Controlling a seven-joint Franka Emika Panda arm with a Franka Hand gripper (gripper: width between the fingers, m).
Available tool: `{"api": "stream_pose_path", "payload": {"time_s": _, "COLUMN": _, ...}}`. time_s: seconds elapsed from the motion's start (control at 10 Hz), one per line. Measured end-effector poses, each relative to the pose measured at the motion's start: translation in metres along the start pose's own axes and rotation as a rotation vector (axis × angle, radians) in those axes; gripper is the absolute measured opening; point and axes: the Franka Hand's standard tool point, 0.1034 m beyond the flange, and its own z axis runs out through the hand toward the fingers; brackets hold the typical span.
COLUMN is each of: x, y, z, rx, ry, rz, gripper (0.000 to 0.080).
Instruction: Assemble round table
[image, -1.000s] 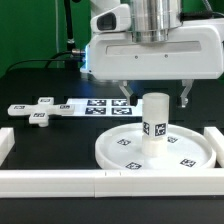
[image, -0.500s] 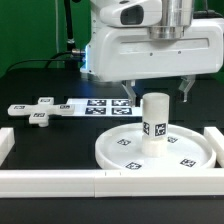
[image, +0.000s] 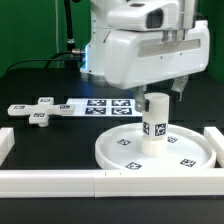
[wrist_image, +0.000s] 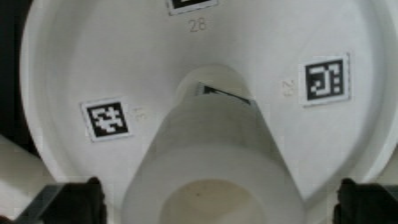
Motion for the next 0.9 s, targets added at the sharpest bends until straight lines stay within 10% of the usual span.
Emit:
{"api": "stream_pose_path", "payload": {"time_s": 0.8, "x": -0.0016, "y": 0.0008, "z": 0.0024, "rx": -0.012, "ry": -0.023, "rz": -0.535, "gripper": 0.0649}}
{"api": "stream_pose_path", "payload": {"time_s": 0.9, "x": -0.0017, "y": 0.0007, "z": 0.0025, "rx": -0.011, "ry": -0.023, "rz": -0.548, "gripper": 0.0514}}
